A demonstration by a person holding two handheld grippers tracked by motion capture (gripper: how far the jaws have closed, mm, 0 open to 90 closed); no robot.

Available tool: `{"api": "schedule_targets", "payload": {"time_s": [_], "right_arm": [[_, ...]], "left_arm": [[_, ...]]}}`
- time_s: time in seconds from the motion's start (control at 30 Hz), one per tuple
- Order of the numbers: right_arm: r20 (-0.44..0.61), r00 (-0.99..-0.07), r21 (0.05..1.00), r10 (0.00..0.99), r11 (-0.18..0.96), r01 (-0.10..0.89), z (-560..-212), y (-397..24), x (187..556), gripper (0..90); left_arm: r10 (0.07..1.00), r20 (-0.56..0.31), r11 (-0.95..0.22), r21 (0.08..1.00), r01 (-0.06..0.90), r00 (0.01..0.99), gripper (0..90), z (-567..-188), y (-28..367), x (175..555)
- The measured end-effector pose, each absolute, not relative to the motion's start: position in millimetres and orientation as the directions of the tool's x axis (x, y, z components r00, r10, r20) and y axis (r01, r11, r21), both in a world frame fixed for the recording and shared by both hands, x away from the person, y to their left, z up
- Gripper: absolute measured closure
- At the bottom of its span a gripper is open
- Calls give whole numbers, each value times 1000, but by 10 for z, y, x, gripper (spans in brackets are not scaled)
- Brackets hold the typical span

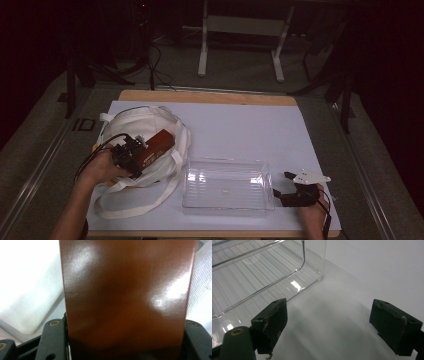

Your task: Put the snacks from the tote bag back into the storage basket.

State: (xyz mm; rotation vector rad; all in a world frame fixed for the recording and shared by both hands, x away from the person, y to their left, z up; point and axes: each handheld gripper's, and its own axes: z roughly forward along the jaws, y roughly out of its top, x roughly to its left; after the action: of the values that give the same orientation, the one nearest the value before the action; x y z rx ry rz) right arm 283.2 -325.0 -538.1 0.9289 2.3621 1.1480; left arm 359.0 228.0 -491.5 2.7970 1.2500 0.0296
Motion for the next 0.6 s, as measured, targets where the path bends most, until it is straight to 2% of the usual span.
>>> {"api": "schedule_targets", "payload": {"time_s": [0.37,0.6], "right_arm": [[-32,-722,789,691,461,406,-5383,-3244,2833,148],[-35,-723,785,690,467,407,-5384,-3233,2830,148]], "left_arm": [[719,-18,-690,98,717,694,426,-4862,2305,3578],[713,-31,-688,163,707,701,429,-4802,2344,3535]]}}
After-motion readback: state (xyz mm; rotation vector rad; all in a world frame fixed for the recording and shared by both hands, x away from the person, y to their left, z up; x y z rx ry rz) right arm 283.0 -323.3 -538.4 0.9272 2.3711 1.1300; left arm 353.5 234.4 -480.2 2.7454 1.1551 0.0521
